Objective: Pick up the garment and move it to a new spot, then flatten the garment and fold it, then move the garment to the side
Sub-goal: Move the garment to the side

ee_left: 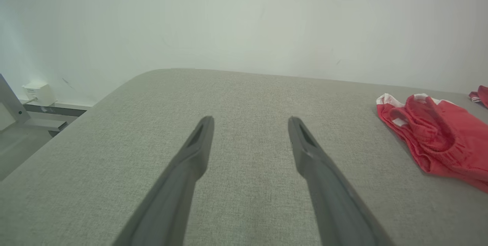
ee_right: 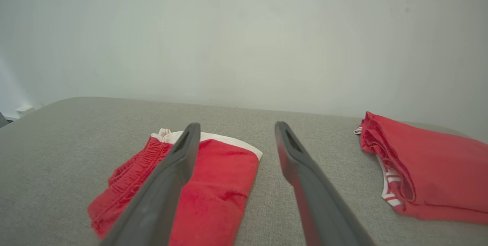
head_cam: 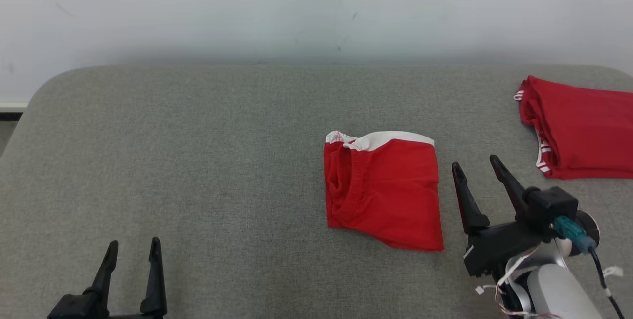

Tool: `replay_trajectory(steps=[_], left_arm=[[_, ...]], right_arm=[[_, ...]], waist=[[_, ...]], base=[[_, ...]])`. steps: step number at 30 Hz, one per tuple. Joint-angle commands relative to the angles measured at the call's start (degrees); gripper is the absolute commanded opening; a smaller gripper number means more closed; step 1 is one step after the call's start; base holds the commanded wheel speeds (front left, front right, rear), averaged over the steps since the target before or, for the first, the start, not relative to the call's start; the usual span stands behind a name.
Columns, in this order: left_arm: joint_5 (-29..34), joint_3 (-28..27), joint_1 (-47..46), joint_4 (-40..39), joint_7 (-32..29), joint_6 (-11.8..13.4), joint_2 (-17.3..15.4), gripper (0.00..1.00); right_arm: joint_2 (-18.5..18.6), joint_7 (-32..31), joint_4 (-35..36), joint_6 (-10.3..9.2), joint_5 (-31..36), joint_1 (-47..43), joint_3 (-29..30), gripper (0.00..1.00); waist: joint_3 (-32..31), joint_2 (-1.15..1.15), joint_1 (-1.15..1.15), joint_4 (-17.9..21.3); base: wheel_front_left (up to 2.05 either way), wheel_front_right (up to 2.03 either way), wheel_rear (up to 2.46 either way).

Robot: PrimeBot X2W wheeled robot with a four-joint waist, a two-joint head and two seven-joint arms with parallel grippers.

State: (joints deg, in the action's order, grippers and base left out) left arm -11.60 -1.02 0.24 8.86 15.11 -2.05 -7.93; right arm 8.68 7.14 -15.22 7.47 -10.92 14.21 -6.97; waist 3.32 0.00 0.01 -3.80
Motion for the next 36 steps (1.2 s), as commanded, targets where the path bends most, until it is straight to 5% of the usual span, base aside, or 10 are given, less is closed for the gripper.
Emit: replay_trajectory(steps=[1, 17, 30, 31, 32, 36], left_arm=[[0.4, -0.1, -1.1, 0.2, 0.0, -0.2, 0.1, 1.00], [1.0, 0.5, -5.8, 1.6, 0.0, -1.5, 1.3, 1.00], [2.1, 0.2, -7.3, 2.7, 0.0, -2.3, 1.8, 1.00], [2.1, 0.2, -7.6, 2.9, 0.0, -2.4, 2.0, 1.00], [2.1, 0.1, -7.7, 2.9, 0.0, -2.4, 2.0, 1.00], [2.3, -0.1, -8.2, 2.8, 0.0, -2.7, 2.1, 1.00]], right_arm=[[0.5, -0.9, -2.2, -0.02, 0.4, 2.5, 0.1, 1.00], [0.4, -0.9, -26.1, -0.02, 0.3, 16.3, -0.9, 1.00], [-4.5, 3.6, -40.5, -0.02, -4.2, 17.4, -1.5, 1.00], [-4.8, 4.1, -41.9, -0.02, -4.8, 17.8, -1.6, 0.40], [-4.9, 4.3, -42.3, -0.02, -5.0, 18.1, -2.0, 0.00], [-3.5, 5.4, -43.2, -0.09, -5.0, 20.5, -3.6, 0.00]], waist=[[1.9, 0.00, -0.01, -1.6], [7.5, 0.00, -0.01, -4.7], [8.8, 0.00, -0.01, -4.0], [8.9, 0.00, -0.01, -3.9], [9.0, 0.00, -0.01, -3.8], [9.6, 0.00, -0.01, -3.3]], base=[[0.00, 0.00, 0.00], [0.00, 0.00, 0.00], [0.00, 0.00, 0.00], [0.00, 0.00, 0.00], [0.00, 0.00, 0.00], [0.00, 0.00, 0.00]])
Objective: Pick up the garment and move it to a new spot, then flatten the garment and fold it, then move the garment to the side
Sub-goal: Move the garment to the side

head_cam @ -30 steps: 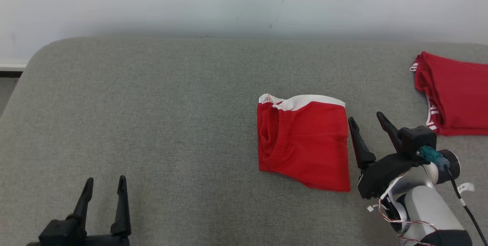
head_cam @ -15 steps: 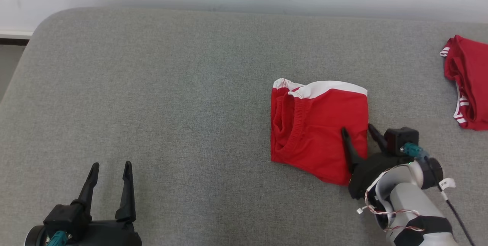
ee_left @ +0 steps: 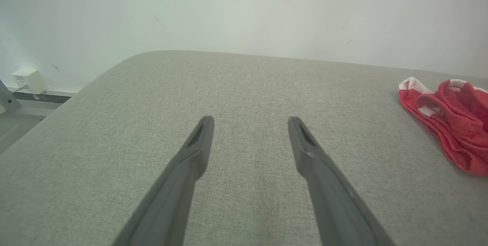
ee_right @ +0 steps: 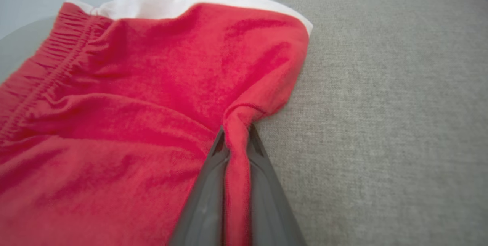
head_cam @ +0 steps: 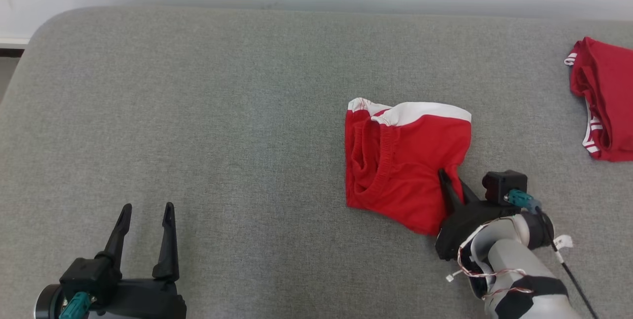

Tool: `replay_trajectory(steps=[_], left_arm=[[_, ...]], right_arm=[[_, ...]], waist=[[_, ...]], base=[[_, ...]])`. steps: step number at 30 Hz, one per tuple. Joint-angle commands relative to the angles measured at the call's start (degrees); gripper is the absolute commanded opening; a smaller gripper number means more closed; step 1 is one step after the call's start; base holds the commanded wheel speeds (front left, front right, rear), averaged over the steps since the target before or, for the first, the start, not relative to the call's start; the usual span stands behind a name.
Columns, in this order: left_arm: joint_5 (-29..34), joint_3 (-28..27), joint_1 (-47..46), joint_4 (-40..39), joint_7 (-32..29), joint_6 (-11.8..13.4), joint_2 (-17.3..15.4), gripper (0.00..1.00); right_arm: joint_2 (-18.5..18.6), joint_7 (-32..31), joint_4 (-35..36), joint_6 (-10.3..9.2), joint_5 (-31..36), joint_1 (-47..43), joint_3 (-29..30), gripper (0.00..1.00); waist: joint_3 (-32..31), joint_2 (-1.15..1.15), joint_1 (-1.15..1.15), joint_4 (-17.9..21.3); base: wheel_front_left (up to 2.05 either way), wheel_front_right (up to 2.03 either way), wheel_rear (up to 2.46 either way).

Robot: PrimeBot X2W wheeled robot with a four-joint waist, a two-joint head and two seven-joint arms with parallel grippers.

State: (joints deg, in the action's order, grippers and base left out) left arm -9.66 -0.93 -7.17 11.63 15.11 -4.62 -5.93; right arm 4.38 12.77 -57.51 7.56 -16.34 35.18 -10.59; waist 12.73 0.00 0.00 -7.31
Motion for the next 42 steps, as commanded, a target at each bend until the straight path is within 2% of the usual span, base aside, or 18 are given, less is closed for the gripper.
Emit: replay_trajectory(steps=[1, 11, 17, 20, 23, 24, 29, 33, 38, 42], left_arm=[[0.4, -0.2, -0.9, 0.0, 0.0, -0.3, 0.1, 1.00], [1.1, 0.7, -3.3, -1.9, 0.0, -1.1, 0.2, 1.00], [1.5, 1.3, -6.2, -4.2, 0.0, -1.7, -0.3, 1.00], [1.9, 1.6, -7.5, -5.7, 0.0, -1.8, -0.6, 1.00], [2.1, 1.3, -8.3, -7.3, 0.0, -1.9, -1.5, 1.00], [2.1, 1.3, -8.3, -7.3, 0.0, -1.9, -1.5, 1.00], [2.8, 1.6, -8.7, -10.2, 0.0, -2.0, -2.7, 1.00], [3.3, 1.9, -7.8, -12.8, -0.3, -2.0, -3.7, 1.00], [3.7, 2.1, -7.4, -16.3, -2.1, -1.9, -5.1, 1.00], [3.5, 2.6, -7.1, -18.5, -3.5, -2.0, -5.7, 1.00]], right_arm=[[1.5, -0.1, -0.9, -0.21, 0.5, 0.5, -0.6, 0.00], [10.8, -3.3, 2.2, -0.20, 1.5, 10.8, -13.9, 0.00], [18.8, -7.2, 8.2, -0.20, -1.5, 17.9, -21.8, 0.00], [24.0, -8.8, 12.1, -0.20, -3.5, 21.1, -24.4, 0.00], [28.4, -10.3, 15.9, -0.20, -5.2, 23.8, -25.2, 0.00], [28.4, -10.3, 15.9, -0.20, -5.2, 23.8, -25.2, 0.00], [35.7, -12.6, 21.0, -0.19, -8.3, 26.3, -25.4, 0.00], [41.2, -14.3, 22.4, -0.20, -10.4, 27.6, -23.9, 0.00], [44.9, -15.3, 20.9, -0.20, -10.9, 29.6, -24.3, 0.00], [46.2, -15.2, 18.1, -0.20, -9.4, 32.0, -25.5, 0.00]], waist=[[0.4, 0.00, 0.00, 0.3], [5.6, 0.00, 0.00, 3.6], [11.9, 0.00, 0.00, 7.1], [15.0, 0.00, 0.00, 9.2], [17.7, 0.00, 0.00, 11.9], [17.7, 0.00, 0.00, 11.9], [20.7, 0.00, 0.00, 15.2], [22.3, 0.00, 0.00, 17.2], [24.0, 0.00, 0.00, 18.7], [24.9, 0.00, 0.00, 19.1]], base=[[0.00, 0.00, 0.00], [0.00, 0.00, 0.00], [0.00, 0.00, 0.00], [0.00, 0.00, 0.00], [0.00, 0.00, 0.00], [0.00, 0.00, 0.00], [0.00, 0.00, 0.00], [0.00, 0.00, 0.00], [0.00, 0.00, 0.00], [0.00, 0.00, 0.00]])
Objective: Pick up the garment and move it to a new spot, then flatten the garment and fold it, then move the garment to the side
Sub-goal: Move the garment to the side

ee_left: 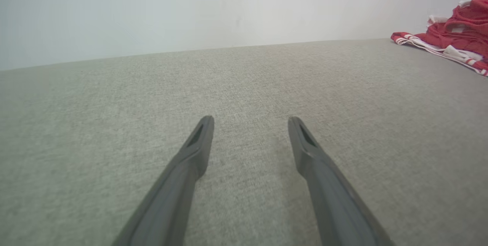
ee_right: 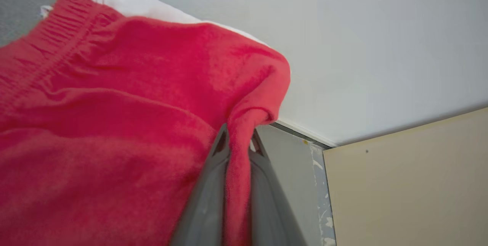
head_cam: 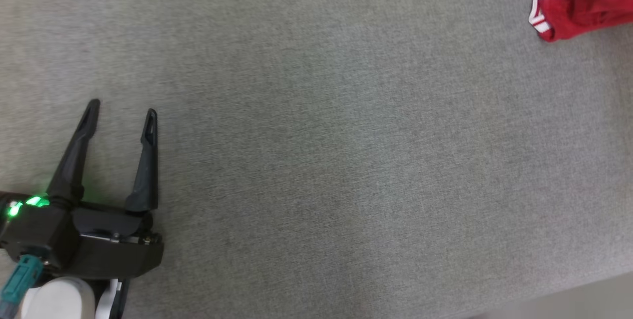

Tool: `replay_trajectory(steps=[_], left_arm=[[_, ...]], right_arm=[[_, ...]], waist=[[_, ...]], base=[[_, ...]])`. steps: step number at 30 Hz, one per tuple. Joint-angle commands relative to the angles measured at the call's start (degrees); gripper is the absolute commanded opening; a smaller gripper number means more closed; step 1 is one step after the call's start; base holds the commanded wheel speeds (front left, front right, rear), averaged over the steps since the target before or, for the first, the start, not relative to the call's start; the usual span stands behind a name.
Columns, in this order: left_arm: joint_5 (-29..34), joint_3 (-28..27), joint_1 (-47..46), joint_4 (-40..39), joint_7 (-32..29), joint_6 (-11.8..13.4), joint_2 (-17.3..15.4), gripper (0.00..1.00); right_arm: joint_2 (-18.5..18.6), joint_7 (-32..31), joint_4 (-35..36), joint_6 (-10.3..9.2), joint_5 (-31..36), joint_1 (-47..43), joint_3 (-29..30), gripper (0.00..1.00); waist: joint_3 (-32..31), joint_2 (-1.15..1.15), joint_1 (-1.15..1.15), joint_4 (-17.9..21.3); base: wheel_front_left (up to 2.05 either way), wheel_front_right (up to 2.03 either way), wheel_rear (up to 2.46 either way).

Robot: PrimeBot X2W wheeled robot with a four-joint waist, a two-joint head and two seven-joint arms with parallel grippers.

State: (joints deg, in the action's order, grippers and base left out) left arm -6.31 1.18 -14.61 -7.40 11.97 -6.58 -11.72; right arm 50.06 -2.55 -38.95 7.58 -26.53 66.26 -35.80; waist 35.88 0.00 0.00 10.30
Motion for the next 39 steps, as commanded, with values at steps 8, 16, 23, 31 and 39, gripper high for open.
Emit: replay_trajectory(steps=[8, 16, 23, 31, 39], left_arm=[[-0.4, 1.2, 0.8, -1.3, -1.5, 0.1, -0.4, 1.00], [-1.0, 0.6, 1.4, -0.2, -1.0, 0.8, -0.6, 1.00], [-3.1, -0.9, 2.7, 2.9, 0.9, 1.6, 0.3, 1.00], [-5.1, -3.1, 5.0, 6.1, 2.4, 2.6, 1.2, 1.00], [-6.7, -5.1, 9.1, 9.3, 2.9, 3.6, 2.2, 1.00]], right_arm=[[-2.3, 2.3, -7.4, -0.21, 4.7, 6.3, -1.0, 0.30], [-4.5, 6.3, -13.5, -0.21, 10.8, 10.1, -0.3, 1.00], [-8.7, 13.8, -16.1, -0.21, 10.7, 8.8, 3.8, 1.00], [-14.7, 17.4, -12.3, -0.21, 9.0, 2.7, 6.8, 1.00], [-21.5, 17.7, -2.6, -0.21, 8.8, -11.5, 13.9, 1.00]], waist=[[2.5, 0.00, 0.00, 1.0], [2.1, 0.00, 0.00, 0.4], [-3.3, 0.00, 0.00, -0.6], [-12.0, 0.00, 0.00, -2.2], [-22.1, 0.00, 0.00, -5.1]], base=[[0.00, 0.00, 0.00], [0.00, 0.00, 0.00], [0.00, 0.00, 0.00], [0.00, 0.00, 0.00], [0.00, 0.00, 0.00]])
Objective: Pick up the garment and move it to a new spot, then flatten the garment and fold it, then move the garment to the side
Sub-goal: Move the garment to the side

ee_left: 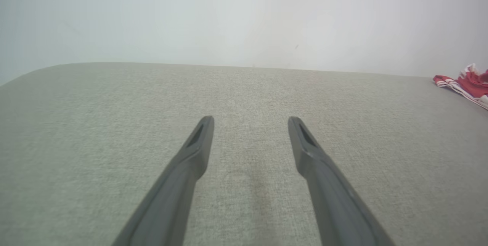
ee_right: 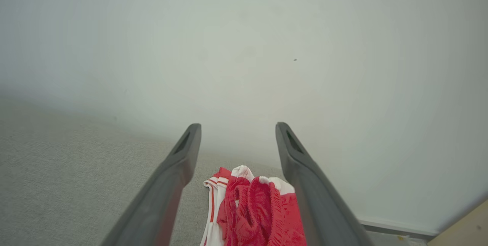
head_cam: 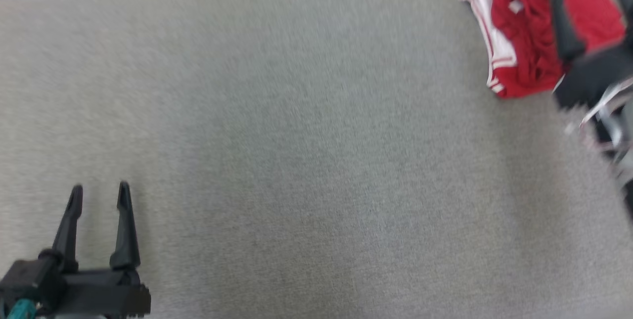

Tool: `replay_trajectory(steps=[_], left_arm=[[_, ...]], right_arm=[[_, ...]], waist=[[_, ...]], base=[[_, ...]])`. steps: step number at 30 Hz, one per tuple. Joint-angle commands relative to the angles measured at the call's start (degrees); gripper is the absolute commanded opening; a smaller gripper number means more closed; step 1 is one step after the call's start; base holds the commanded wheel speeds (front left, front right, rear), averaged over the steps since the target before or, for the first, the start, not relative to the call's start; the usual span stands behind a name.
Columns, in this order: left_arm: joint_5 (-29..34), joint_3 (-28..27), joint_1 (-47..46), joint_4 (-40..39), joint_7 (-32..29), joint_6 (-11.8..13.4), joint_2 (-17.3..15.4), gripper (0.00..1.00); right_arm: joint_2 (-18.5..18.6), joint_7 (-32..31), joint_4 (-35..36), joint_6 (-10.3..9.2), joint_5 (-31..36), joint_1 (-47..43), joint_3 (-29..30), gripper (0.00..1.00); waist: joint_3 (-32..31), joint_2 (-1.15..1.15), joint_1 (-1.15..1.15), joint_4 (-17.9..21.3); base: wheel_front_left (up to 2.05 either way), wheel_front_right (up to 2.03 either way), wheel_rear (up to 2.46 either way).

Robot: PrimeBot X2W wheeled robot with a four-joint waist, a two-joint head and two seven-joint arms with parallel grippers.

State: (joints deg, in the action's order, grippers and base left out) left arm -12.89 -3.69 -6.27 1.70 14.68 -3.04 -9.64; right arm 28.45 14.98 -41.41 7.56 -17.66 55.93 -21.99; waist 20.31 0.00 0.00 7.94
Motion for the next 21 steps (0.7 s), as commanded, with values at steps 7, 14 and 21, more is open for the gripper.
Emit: replay_trajectory(steps=[7, 14, 21], left_arm=[[-1.2, -1.6, 4.9, 2.1, 0.5, 0.5, 1.2, 1.00], [-0.9, -1.2, 6.3, 3.6, 0.5, 0.3, 1.5, 1.00], [-0.5, -0.3, 6.2, 6.6, 0.4, 0.0, 1.2, 1.00]], right_arm=[[-7.9, 0.2, 11.5, -0.20, 0.8, -19.6, 13.0, 1.00], [-15.5, 0.2, 20.5, -0.20, 4.4, -34.2, 17.8, 1.00], [-19.9, -1.1, 26.7, -0.20, 6.5, -45.2, 19.6, 1.00]], waist=[[-12.2, 0.00, 0.00, -4.7], [-15.1, 0.00, 0.00, -5.9], [-18.6, 0.00, 0.00, -7.7]], base=[[0.00, 0.00, 0.00], [0.00, 0.00, 0.00], [0.00, 0.00, 0.00]])
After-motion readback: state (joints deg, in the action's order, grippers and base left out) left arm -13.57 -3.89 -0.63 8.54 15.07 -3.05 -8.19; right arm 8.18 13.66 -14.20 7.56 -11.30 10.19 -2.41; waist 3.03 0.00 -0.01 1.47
